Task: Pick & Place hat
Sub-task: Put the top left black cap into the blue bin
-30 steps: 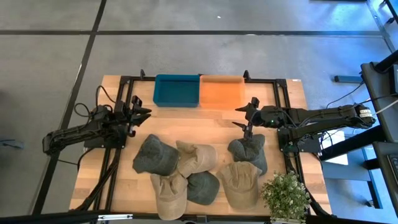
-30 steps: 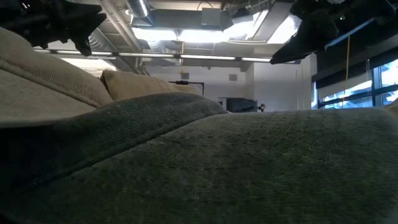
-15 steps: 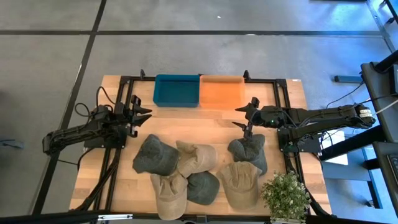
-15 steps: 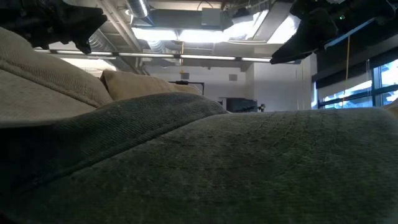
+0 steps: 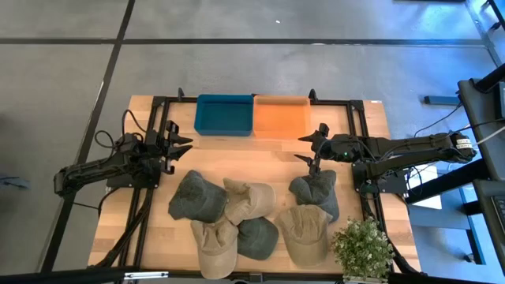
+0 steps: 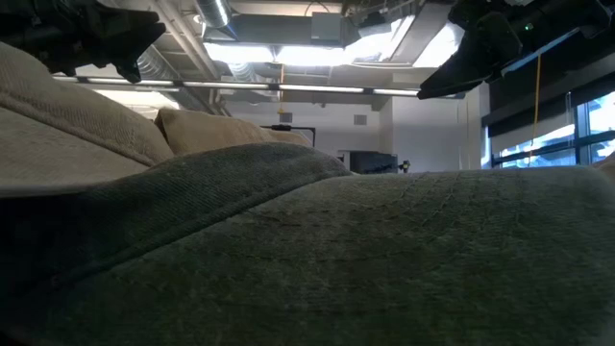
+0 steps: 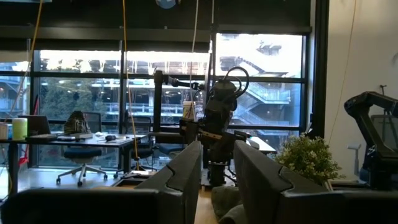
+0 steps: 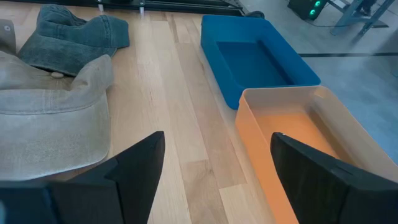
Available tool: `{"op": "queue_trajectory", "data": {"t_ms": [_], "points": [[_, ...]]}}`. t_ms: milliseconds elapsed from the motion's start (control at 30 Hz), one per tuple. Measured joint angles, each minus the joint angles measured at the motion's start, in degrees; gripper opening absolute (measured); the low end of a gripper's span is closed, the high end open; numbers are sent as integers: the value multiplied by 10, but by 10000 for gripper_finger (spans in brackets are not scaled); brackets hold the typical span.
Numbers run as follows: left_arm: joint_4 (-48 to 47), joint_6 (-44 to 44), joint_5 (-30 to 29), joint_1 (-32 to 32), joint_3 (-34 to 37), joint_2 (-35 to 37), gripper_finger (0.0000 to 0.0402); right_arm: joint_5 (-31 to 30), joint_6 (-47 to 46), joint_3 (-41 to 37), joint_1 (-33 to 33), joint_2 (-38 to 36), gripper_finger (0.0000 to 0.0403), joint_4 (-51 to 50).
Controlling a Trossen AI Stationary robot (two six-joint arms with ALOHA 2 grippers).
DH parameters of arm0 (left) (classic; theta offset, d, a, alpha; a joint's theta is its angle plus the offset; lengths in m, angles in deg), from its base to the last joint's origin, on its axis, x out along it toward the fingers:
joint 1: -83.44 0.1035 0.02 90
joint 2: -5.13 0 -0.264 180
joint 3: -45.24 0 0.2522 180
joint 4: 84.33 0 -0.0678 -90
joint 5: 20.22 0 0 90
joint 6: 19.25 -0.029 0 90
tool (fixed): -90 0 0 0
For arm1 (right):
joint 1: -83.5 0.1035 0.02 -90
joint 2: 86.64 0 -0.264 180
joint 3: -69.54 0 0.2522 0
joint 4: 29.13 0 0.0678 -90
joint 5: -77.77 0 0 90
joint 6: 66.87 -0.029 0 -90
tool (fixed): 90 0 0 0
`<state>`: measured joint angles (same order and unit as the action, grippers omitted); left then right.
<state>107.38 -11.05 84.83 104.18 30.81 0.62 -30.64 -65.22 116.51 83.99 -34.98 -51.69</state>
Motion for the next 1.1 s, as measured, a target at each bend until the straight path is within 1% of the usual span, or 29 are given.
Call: {"op": "queue_trajectory", "data": {"t_ms": [100,333,433,533,633,733,800,900,967,1100], "points": [[0,0,0,0,0,0,114,0,0,0,0,0,292,0],[0,15,-5,0,0,0,185,0,0,0,0,0,292,0],[0,15,-4,0,0,0,207,0,0,0,0,0,292,0],[0,17,1,0,0,0,216,0,0,0,0,0,292,0],[2,21,-1,0,0,0,216,0,0,0,0,0,292,0],[-4,62,-33,0,-4,-3,212,0,1,0,0,0,292,0],[-44,64,-49,0,-17,-15,207,0,3,0,0,0,292,0],[-130,68,-78,-2,-52,-55,200,0,4,0,0,0,292,6],[-194,81,-93,-10,-85,-92,196,0,2,0,0,0,292,6],[-316,86,-100,-45,-164,-181,192,0,2,0,0,0,292,5]]}}
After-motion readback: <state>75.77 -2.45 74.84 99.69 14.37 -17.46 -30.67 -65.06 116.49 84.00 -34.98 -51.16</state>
